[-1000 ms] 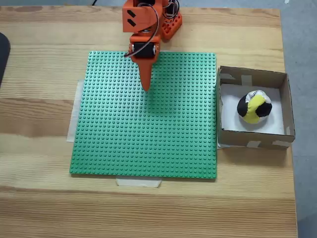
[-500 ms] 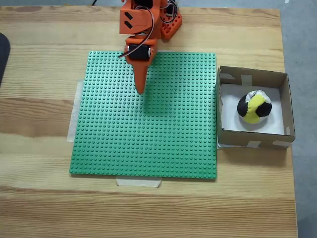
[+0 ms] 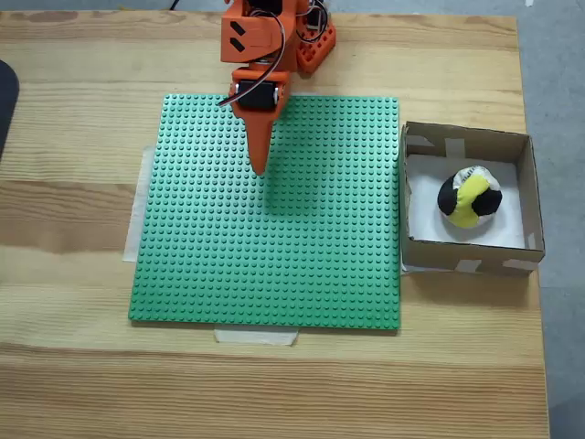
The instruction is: Pick the ball and put it in the box.
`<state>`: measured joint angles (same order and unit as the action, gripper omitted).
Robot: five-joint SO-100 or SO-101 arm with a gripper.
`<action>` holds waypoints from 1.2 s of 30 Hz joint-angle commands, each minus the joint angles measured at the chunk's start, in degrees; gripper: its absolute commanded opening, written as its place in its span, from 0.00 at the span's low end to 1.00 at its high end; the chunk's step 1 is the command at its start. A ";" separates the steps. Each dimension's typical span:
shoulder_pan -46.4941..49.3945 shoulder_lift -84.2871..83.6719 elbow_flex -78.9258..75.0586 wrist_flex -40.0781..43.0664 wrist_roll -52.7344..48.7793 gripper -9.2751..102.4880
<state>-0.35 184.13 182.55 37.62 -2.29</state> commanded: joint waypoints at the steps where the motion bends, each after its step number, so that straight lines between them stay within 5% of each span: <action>1: 0.35 0.53 1.76 -0.88 0.00 0.08; 36: 0.62 0.53 2.64 -3.78 -1.23 0.08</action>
<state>-0.35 184.13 182.55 34.72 -3.16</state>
